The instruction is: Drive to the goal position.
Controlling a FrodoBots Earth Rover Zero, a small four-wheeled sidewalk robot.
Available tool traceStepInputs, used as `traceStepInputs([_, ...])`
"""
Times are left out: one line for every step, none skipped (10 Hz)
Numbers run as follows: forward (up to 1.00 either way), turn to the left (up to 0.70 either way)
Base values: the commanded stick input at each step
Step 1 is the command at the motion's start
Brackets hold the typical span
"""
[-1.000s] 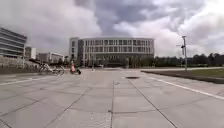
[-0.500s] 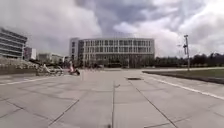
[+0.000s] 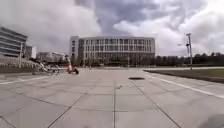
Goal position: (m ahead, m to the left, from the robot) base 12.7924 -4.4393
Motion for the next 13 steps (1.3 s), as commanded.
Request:
traceStepInputs([0.7, 0.0])
traceStepInputs([0.7, 0.0])
traceStepInputs([0.7, 0.0])
traceStepInputs([0.7, 0.0])
traceStepInputs([0.7, 0.0])
traceStepInputs([0.7, 0.0])
traceStepInputs([0.7, 0.0])
traceStepInputs([0.7, 0.0])
traceStepInputs([0.7, 0.0])
traceStepInputs([0.7, 0.0])
traceStepInputs([0.7, 0.0])
traceStepInputs([0.7, 0.0])
traceStepInputs([0.7, 0.0])
